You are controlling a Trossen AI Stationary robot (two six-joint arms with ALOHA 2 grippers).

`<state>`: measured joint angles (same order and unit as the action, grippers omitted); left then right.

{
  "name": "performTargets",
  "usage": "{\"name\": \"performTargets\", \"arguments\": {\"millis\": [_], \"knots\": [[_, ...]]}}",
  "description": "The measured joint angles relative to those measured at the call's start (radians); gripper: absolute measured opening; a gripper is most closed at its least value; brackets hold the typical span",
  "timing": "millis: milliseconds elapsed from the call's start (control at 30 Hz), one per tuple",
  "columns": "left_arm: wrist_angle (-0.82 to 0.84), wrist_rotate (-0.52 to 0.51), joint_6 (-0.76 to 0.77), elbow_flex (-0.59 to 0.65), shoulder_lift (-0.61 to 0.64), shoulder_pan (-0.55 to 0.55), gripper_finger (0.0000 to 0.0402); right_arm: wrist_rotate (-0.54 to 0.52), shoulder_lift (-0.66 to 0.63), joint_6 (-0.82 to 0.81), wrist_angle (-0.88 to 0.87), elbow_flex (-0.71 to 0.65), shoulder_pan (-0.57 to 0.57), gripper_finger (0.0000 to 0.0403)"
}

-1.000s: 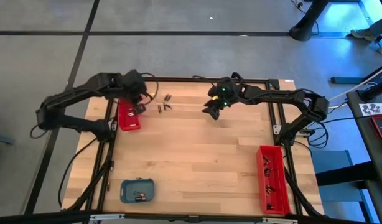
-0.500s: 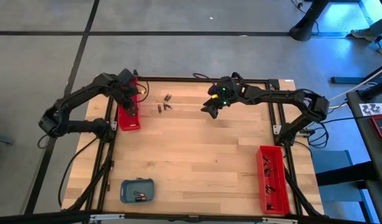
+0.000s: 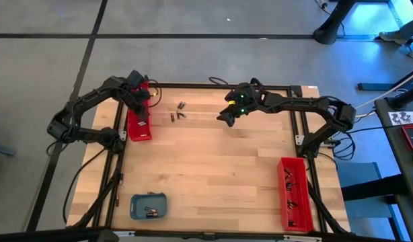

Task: Sort batteries
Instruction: Put the silver battery into the top red bin

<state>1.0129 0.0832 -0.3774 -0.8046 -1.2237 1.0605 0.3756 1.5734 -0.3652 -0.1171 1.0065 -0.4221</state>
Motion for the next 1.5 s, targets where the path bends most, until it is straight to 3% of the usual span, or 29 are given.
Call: {"name": "performTargets", "arguments": {"millis": [233,700,967,1233,1500], "knots": [[-0.045,-0.055,0.132,-0.014,0.004,-0.035,0.0022,-0.034,0.000,-0.025,0.022,0.000,0.032,0.0204],[-0.133,-0.094,0.183,0.075,0.005,-0.071,0.0022,-0.133,0.000,-0.035,0.034,0.000,0.111,0.0204],[-0.156,-0.087,0.213,0.079,0.008,-0.161,0.0022,-0.140,0.000,-0.035,0.045,0.000,0.108,0.0204],[-0.220,-0.087,0.118,0.090,0.008,-0.217,0.0022,-0.140,0.000,-0.035,0.047,0.000,0.108,0.0204],[-0.291,-0.086,0.031,0.138,0.008,-0.204,0.0026,-0.140,0.000,-0.035,0.047,0.000,0.108,0.0205]]}}
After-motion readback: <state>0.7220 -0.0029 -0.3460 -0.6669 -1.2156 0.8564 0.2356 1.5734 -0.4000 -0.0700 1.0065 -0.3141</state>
